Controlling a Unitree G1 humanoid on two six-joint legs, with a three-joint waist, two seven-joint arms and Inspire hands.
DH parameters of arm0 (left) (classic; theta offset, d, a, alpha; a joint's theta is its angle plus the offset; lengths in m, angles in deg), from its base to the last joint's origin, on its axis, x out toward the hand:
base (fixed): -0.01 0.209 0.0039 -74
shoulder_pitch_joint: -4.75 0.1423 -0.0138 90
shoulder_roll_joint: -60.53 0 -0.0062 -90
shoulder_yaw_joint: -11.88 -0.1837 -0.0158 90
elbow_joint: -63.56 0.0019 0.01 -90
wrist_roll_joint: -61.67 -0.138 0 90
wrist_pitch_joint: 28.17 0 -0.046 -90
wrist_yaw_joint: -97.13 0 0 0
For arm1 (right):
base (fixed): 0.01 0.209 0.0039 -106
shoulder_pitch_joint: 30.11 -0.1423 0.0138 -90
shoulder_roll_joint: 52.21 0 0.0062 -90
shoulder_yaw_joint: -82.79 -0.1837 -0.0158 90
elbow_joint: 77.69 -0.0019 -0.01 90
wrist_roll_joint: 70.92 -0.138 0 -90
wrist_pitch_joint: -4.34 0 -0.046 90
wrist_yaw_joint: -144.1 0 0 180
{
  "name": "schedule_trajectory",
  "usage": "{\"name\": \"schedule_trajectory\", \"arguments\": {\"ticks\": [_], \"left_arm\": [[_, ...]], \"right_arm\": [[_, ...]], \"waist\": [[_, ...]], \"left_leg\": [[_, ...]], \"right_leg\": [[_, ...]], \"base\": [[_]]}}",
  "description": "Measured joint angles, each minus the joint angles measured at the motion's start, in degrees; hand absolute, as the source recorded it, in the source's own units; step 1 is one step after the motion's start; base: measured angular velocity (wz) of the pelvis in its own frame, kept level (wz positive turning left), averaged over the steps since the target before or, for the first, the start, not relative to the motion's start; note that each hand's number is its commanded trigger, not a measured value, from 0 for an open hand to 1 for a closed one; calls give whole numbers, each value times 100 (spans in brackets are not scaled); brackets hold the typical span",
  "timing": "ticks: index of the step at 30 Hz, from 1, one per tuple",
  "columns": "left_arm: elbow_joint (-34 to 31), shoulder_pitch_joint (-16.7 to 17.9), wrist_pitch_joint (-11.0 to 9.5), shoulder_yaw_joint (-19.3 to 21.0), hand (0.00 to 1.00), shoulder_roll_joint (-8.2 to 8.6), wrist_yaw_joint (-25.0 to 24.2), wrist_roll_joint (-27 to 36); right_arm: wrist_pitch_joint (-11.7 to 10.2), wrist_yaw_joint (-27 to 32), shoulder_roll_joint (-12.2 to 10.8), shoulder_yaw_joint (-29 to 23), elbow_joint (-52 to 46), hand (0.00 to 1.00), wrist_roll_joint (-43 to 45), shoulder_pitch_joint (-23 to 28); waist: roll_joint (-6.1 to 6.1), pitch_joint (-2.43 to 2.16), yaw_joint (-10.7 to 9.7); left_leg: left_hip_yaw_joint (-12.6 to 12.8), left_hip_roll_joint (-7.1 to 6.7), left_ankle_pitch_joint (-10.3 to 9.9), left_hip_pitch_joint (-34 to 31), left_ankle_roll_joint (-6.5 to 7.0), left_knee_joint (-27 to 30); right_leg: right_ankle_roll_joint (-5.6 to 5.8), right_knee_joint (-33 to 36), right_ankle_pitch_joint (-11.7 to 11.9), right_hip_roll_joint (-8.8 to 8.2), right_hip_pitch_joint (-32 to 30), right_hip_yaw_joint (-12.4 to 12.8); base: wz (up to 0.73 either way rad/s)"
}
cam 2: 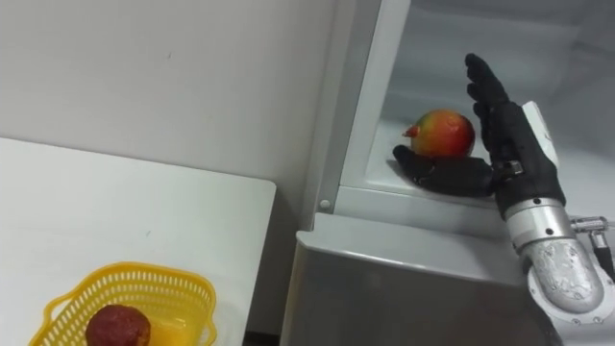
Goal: Retrieve from the upper fridge
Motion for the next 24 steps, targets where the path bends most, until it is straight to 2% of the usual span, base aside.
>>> {"name": "schedule_trajectory", "arguments": {"ticks": [3, 9, 10, 12, 13, 16, 24], "left_arm": [[2, -8, 103, -1, 0, -10, -65, 3], [-2, -11, 269, -4, 0, -15, -99, 8], [-2, -11, 314, -13, 0, -15, -99, 8], [-1, -10, 351, -14, 0, -15, -99, 8], [-1, -10, 377, -16, 0, -15, -99, 12], [-1, -11, 416, -19, 0, -15, -103, 18], [-1, -11, 445, -20, 0, -15, -101, 18]], "right_arm": [[116, -277, 104, 4, 77, 0, -198, -36], [335, -637, 130, 5, 321, 0, -468, -199], [337, -718, 137, 2, 379, 29, -510, -213], [340, -821, 149, 1, 470, 97, -574, -255], [358, -878, 151, 1, 519, 100, -614, -284], [467, -946, 159, -9, 551, 100, -631, -318], [470, -1117, 184, -11, 571, 100, -632, -319]], "waist": [[1, 0, 7], [-6, -3, 10], [-6, -3, 8], [-9, -3, 6], [-11, -3, 7], [-18, -6, 6], [-39, -20, 6]], "left_leg": [[-9, 2, -2, 37, -3, -1], [-9, 2, -3, 90, -3, 8], [-10, 5, -3, 100, -3, 13], [-10, 5, -4, 107, -4, 17], [-11, 5, -4, 116, -4, 20], [-14, 5, -7, 138, -7, 20], [-14, 6, -8, 141, -7, 19]], "right_leg": [[-1, -8, 0, 3, 39, 0], [-2, -13, 3, 3, 101, 2], [-2, -15, 3, 3, 119, -5], [-1, -16, 3, 2, 130, -9], [-2, -19, 3, 2, 143, -8], [-1, -21, 2, 3, 163, -9], [-1, -21, 3, 8, 162, -6]], "base": [[0], [0], [0], [0], [0], [0], [0]]}}
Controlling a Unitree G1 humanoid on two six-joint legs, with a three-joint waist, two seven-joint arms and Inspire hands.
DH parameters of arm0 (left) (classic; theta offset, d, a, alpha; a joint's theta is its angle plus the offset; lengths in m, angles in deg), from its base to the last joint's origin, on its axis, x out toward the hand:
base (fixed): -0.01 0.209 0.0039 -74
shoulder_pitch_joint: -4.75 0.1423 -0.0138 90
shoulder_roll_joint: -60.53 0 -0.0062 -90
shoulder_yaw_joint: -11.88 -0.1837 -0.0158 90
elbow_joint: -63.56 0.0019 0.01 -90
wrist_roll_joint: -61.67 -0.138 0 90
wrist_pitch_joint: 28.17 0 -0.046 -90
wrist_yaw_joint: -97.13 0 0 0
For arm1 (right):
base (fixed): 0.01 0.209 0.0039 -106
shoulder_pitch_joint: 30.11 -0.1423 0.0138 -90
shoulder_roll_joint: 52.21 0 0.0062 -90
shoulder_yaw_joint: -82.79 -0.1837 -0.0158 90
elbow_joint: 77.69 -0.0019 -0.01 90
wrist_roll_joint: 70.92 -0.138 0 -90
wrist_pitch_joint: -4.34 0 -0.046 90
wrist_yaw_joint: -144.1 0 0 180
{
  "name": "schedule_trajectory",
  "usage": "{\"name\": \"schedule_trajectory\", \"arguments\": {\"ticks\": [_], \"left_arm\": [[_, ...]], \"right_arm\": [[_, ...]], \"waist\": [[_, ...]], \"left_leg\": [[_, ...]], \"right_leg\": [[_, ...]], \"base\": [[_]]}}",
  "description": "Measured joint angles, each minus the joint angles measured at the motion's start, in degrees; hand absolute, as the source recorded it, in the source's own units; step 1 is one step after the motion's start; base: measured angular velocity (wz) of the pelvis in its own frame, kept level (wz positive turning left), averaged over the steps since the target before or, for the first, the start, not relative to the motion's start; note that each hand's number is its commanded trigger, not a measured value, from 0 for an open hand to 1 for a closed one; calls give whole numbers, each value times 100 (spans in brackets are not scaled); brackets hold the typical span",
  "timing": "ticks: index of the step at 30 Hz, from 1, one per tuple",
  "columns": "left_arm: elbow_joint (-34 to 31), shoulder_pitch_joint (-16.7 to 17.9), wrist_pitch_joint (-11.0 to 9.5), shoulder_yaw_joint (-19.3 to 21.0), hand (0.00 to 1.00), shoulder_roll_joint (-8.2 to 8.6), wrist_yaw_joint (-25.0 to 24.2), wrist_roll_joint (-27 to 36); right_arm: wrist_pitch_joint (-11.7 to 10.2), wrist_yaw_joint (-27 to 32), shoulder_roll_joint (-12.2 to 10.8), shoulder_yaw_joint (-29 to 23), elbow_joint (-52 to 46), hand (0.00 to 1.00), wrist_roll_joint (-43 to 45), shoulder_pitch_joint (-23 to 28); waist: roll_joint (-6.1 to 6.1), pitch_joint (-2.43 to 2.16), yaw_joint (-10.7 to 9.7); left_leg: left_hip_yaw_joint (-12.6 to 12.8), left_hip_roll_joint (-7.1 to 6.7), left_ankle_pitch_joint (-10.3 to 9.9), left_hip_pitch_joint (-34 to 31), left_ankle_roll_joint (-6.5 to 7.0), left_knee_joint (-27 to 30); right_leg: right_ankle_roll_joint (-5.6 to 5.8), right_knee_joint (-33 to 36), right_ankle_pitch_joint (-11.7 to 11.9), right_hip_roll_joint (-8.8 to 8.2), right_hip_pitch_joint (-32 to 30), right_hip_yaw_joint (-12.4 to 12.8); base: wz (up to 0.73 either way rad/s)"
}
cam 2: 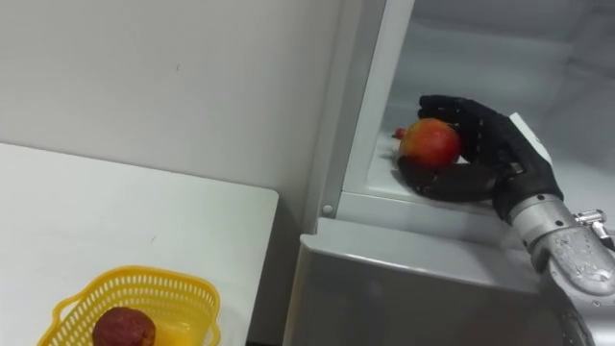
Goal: Retrieve from the upper fridge
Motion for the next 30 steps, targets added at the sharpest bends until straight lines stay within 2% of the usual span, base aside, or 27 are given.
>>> {"name": "schedule_trajectory", "arguments": {"ticks": [18, 27, 30], "left_arm": [[-2, -66, 5, -2, 0, -35, -61, 1], [4, -84, 3, 3, 0, -53, -54, -12], [60, -142, -4, 3, 0, -53, -41, -6]], "right_arm": [[18, -158, -3, 13, 90, 100, -76, -101], [141, 127, -84, 17, -216, 100, -2, -37], [197, 326, -112, -34, -587, 100, 39, 159]], "waist": [[-20, -17, 2], [0, -43, 16], [10, -48, 15]], "left_leg": [[32, 7, -11, -24, -10, 4], [98, 19, -10, -62, -10, 8], [100, 23, -11, -88, -11, -2]], "right_leg": [[-16, 6, 12, 8, -40, 4], [-23, 5, 30, 47, -106, 110], [-22, 4, 29, 48, -133, 109]], "base": [[0], [-3], [-1]]}}
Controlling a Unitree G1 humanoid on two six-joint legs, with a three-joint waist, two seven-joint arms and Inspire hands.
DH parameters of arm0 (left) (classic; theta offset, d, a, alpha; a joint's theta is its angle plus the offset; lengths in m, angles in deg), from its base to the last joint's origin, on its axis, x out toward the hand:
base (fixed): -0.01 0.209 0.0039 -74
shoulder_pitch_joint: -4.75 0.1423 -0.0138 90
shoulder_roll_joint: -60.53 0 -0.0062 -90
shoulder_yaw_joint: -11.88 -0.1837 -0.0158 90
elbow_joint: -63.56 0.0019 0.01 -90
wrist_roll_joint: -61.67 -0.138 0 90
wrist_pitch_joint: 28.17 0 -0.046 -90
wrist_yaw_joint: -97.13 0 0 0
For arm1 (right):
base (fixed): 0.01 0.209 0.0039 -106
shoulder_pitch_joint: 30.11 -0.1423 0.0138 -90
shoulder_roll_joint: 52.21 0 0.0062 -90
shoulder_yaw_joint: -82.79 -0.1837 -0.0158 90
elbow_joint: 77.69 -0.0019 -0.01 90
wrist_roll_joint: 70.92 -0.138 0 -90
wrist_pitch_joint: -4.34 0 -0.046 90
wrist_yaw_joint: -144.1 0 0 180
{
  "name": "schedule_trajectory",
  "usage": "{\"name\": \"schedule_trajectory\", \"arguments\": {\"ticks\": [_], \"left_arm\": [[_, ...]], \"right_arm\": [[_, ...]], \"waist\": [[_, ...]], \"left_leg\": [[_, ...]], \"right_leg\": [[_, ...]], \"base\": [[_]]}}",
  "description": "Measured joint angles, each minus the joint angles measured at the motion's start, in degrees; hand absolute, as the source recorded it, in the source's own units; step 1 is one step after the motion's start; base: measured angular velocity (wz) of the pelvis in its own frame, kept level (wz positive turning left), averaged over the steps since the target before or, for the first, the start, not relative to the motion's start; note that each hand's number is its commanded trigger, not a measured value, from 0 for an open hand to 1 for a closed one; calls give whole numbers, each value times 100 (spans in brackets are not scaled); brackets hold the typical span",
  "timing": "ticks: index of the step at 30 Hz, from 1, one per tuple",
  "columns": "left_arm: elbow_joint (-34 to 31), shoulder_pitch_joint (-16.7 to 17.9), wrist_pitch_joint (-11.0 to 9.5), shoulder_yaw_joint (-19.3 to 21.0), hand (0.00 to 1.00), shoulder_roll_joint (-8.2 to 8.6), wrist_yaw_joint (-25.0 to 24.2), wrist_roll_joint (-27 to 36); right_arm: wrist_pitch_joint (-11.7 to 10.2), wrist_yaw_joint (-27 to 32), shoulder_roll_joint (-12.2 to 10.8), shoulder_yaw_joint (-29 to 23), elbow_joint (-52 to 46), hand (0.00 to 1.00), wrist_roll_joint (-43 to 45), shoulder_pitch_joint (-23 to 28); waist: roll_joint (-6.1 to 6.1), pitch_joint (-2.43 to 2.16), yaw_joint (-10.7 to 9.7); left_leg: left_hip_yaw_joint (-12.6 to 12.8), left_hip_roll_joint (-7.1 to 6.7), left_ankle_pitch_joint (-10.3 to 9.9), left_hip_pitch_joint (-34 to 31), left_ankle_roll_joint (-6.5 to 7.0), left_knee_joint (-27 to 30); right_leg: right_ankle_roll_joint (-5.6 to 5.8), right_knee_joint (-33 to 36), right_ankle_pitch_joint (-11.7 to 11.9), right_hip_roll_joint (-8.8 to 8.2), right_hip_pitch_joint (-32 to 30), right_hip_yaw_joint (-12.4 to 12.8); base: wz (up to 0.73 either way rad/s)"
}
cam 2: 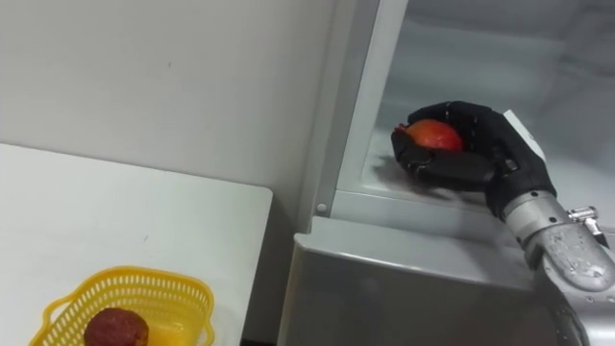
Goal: Retrieve from the upper fridge
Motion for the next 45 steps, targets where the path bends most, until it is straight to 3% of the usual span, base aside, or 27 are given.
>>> {"name": "schedule_trajectory", "arguments": {"ticks": [5, 10, 14, 19, 24, 33, 40, 45], "left_arm": [[109, -124, -54, -5, 0, -3, 73, 2], [155, -75, -351, 4, 0, -49, 166, 7], [172, -72, -460, 10, 0, -57, 224, 4], [179, -19, -523, 10, 0, -51, 270, 9], [175, -2, -628, 19, 0, -51, 266, 52], [177, 117, -864, 5, 0, -45, 213, 224], [198, 80, -864, -16, 0, -51, 147, 219], [254, 3, -855, -182, 0, -77, 66, 253]], "right_arm": [[-3, 251, -48, -14, -561, 100, -35, 257], [-29, 314, -77, 7, -1909, 100, -130, 1005], [-27, 415, -76, 38, -2288, 100, -319, 1277], [1, 375, -77, 44, -2889, 100, -561, 1553], [11, 133, -76, 59, -3236, 100, -631, 1766], [11, -468, -77, 60, -3794, 100, -1076, 1913], [49, -1215, -79, 343, -3925, 100, -1169, 1995], [55, -1536, -122, 766, -4017, 100, -1140, 1984]], "waist": [[24, -8, -27], [98, 1, -74], [136, 4, -107], [250, -24, -214], [302, -30, -328], [291, -34, -526], [245, -39, -474], [190, 11, -297]], "left_leg": [[39, 10, -2, -12, -3, -12], [109, 13, -3, 14, -2, -75], [137, 13, -3, 8, -2, -83], [208, 12, -15, 6, 16, -95], [270, 10, -17, 4, 20, -113], [276, 10, -20, -29, 25, -115], [251, 9, -20, -118, 25, -85], [259, 10, -19, -122, 25, -87]], "right_leg": [[0, -3, 0, 15, -36, 74], [2, -8, 0, 33, -54, 134], [6, -5, -2, 34, -73, 147], [16, -3, -2, 45, -109, 207], [21, 19, 1, 43, -155, 211], [27, 12, -3, 40, -185, 205], [25, 25, -1, 33, -254, 209], [23, 31, 0, 39, -270, 218]], "base": [[-5], [-5], [-1], [-6], [-6], [-1], [1], [-2]]}}
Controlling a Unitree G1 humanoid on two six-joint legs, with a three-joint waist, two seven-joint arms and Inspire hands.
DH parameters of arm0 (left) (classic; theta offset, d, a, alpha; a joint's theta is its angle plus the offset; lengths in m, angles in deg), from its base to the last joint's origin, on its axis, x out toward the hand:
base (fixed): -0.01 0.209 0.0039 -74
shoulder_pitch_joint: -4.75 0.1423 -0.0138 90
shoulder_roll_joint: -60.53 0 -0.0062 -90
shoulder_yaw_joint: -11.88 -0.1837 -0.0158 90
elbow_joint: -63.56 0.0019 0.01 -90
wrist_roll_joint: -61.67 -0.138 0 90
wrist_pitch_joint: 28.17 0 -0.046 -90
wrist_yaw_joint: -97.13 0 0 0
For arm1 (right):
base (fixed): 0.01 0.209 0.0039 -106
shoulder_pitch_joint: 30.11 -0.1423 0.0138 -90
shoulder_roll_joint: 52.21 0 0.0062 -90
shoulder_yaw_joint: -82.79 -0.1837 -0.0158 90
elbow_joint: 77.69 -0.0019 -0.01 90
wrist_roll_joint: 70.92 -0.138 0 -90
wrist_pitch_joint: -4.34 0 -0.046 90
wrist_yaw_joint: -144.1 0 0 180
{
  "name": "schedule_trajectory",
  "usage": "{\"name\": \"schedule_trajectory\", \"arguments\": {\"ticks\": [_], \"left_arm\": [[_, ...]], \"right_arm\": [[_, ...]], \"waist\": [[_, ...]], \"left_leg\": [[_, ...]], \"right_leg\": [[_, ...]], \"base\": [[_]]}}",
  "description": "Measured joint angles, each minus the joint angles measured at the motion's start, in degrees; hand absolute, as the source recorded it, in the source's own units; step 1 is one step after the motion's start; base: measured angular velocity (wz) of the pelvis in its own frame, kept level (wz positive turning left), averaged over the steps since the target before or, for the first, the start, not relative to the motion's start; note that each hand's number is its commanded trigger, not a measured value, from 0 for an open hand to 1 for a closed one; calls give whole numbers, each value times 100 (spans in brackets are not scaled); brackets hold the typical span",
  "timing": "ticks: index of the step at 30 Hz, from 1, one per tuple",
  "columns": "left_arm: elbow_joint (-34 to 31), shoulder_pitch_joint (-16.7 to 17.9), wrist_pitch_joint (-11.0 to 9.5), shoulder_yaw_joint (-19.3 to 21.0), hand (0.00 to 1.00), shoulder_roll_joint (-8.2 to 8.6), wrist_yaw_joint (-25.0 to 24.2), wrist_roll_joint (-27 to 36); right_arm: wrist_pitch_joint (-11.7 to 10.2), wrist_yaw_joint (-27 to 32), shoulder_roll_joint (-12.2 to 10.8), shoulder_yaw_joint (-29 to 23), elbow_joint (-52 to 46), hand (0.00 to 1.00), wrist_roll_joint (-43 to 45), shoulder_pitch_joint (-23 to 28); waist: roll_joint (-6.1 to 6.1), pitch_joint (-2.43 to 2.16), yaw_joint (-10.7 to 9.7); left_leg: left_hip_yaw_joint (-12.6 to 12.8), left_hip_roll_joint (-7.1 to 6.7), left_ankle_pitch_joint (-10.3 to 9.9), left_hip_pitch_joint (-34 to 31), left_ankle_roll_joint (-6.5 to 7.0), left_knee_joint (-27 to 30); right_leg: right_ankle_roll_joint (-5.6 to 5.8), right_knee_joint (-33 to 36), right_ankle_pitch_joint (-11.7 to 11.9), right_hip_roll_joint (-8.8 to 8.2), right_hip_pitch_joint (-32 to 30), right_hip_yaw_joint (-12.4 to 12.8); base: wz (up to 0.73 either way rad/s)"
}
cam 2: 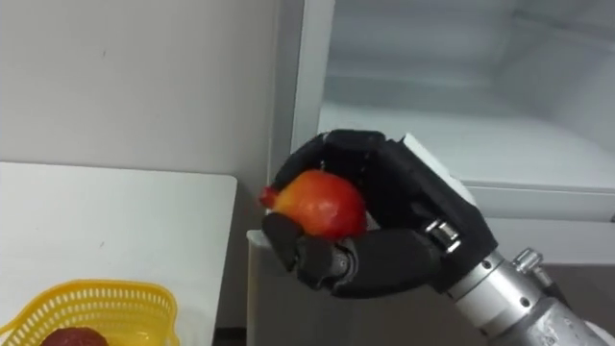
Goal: Retrieve from the upper fridge
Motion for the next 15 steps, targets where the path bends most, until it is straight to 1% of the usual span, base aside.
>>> {"name": "schedule_trajectory", "arguments": {"ticks": [1, 2, 3, 4, 6, 7, 8, 9, 11, 12, 13, 14, 15], "left_arm": [[0, -48, 2, -74, 0, -18, 4, 3], [0, -77, 8, -109, 0, -18, 4, 2], [-2, -121, 25, -180, 0, -17, 2, 2], [-4, -136, 41, -254, 0, -35, 0, -1], [5, -178, 63, -270, 0, -41, -11, 0], [61, -255, 66, -271, 0, -44, -21, 1], [99, -299, 66, -272, 0, -49, -22, 1], [142, -382, 66, -282, 0, -65, -16, 2], [168, -476, 46, -405, 0, -94, 5, 4], [183, -511, 39, -505, 0, -98, 25, 3], [180, -530, 35, -566, 0, -94, 28, 7], [176, -540, 35, -612, 0, -97, 30, 15], [169, -506, 35, -611, 0, -95, 27, 70]], "right_arm": [[21, -52, -55, 206, -2, 100, 94, 0], [21, -100, -99, 267, -31, 100, 101, -1], [35, -155, -109, 389, -103, 100, 173, -12], [45, -198, -109, 443, -101, 100, 190, -34], [37, -190, -144, 510, -78, 100, 194, -66], [33, -188, -195, 586, -17, 100, 198, -157], [15, -187, -221, 641, 40, 100, 201, -223], [-50, -186, -282, 756, 163, 100, 233, -354], [-80, -191, -353, 975, 286, 100, 308, -505], [-58, -241, -429, 1185, 312, 100, 490, -558], [-47, -327, -577, 1406, 337, 100, 697, -569], [-32, -353, -641, 1527, 371, 100, 777, -570], [16, -434, -777, 1721, 466, 100, 1020, -576]], "waist": [[-23, 10, 85], [-28, 13, 125], [-52, -1, 152], [-62, -3, 263], [-107, -4, 329], [-130, 14, 369], [-141, 20, 376], [-168, 36, 399], [-202, 61, 445], [-211, 69, 486], [-212, 69, 534], [-211, 70, 570], [-215, 68, 652]], "left_leg": [[1, 1, 0, -9, 0, -6], [0, 1, 0, -19, 0, -4], [-5, 0, 0, -48, 0, 2], [-7, 0, 0, -53, 0, 2], [-14, 1, 0, -50, 0, 10], [-12, 1, 1, -47, -1, 17], [-14, 2, 2, -47, -2, 19], [-21, 4, 6, -47, -8, 19], [-39, 6, 9, -48, -15, 15], [-46, 6, 11, -50, -18, 13], [-51, 6, 11, -56, -18, 12], [-51, 6, 11, -57, -18, 12], [-62, 5, 11, -68, -18, 12]], "right_leg": [[-1, 2, 0, 3, -18, 24], [-1, 0, 0, 3, -21, 26], [0, -4, 1, -1, -38, 19], [-1, -1, 1, -2, -42, -5], [-4, 8, 4, -6, -40, -37], [-10, 25, 7, -11, -41, -45], [-12, 29, 8, -10, -41, -48], [-20, 33, 12, -12, -41, -63], [-29, 33, 18, -10, -41, -78], [-29, 32, 18, -8, -40, -79], [-29, 27, 18, -7, -39, -80], [-29, 27, 18, -8, -40, -80], [-29, 26, 18, -12, -42, -96]], "base": [[0], [0], [4], [0], [0], [0], [0], [3], [3], [3], [0], [0], [6]]}}
